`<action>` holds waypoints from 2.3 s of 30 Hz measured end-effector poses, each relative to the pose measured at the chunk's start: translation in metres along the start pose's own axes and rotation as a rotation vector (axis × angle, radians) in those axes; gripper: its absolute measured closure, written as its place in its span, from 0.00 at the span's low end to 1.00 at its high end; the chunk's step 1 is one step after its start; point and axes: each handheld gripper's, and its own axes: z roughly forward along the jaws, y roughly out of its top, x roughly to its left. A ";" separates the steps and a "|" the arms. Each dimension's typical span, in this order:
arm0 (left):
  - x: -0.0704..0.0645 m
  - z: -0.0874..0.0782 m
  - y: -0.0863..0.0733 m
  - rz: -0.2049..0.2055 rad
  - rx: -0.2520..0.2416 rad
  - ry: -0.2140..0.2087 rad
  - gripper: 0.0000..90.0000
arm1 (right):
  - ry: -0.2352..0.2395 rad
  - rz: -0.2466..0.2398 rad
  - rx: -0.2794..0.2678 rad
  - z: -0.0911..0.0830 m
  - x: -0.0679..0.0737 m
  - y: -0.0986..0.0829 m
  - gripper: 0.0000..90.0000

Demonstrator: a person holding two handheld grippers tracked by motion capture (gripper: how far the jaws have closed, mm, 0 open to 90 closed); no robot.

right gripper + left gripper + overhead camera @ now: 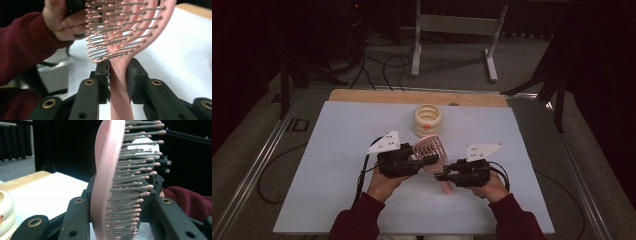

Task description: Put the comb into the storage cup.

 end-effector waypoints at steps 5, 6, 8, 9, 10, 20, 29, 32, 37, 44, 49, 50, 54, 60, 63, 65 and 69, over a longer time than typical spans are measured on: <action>-0.001 -0.002 0.003 -0.008 -0.023 0.029 0.71 | -0.049 -0.023 0.003 0.001 0.004 0.003 0.74; -0.001 -0.002 0.004 -0.011 -0.030 0.033 0.71 | -0.058 -0.028 0.004 0.002 0.005 0.004 0.73; 0.000 -0.004 0.006 -0.019 -0.045 0.041 0.71 | -0.080 -0.047 0.011 0.003 0.007 0.004 0.68; 0.000 -0.005 0.006 -0.020 -0.050 0.044 0.71 | -0.090 -0.049 0.014 0.004 0.007 0.004 0.67; 0.000 -0.006 0.007 -0.019 -0.056 0.051 0.71 | -0.096 -0.049 0.018 0.004 0.008 0.004 0.66; 0.003 -0.016 0.014 -0.014 -0.079 0.103 0.71 | -0.169 -0.061 0.024 0.004 0.008 0.004 0.52; 0.005 -0.020 0.020 0.000 -0.070 0.138 0.71 | -0.242 -0.040 0.002 0.001 0.007 0.004 0.31; 0.006 -0.021 0.022 0.004 -0.065 0.149 0.71 | -0.266 -0.027 -0.006 0.000 0.007 0.002 0.24; 0.007 -0.023 0.025 0.005 -0.065 0.155 0.71 | -0.312 0.005 -0.023 -0.003 0.004 -0.002 0.15; 0.010 -0.024 0.029 0.008 -0.060 0.173 0.71 | -0.412 0.016 -0.026 -0.007 0.004 -0.008 0.12; 0.011 -0.026 0.032 0.016 -0.055 0.184 0.71 | -0.496 0.022 -0.065 -0.013 0.004 -0.014 0.12; 0.011 -0.026 0.033 0.018 -0.052 0.185 0.71 | -0.507 0.029 -0.072 -0.015 0.003 -0.015 0.12; 0.013 -0.028 0.035 0.020 -0.049 0.193 0.71 | -0.549 0.046 -0.100 -0.021 0.002 -0.022 0.12; 0.015 -0.029 0.038 0.021 -0.045 0.206 0.71 | -0.598 0.048 -0.126 -0.028 0.001 -0.031 0.12; 0.016 -0.030 0.040 0.026 -0.043 0.212 0.71 | -0.626 0.043 -0.124 -0.030 0.001 -0.036 0.12; 0.016 -0.030 0.041 0.028 -0.042 0.215 0.71 | -0.645 0.042 -0.128 -0.032 0.001 -0.039 0.12; 0.017 -0.030 0.043 0.031 -0.038 0.220 0.71 | -0.658 0.045 -0.135 -0.035 0.001 -0.044 0.12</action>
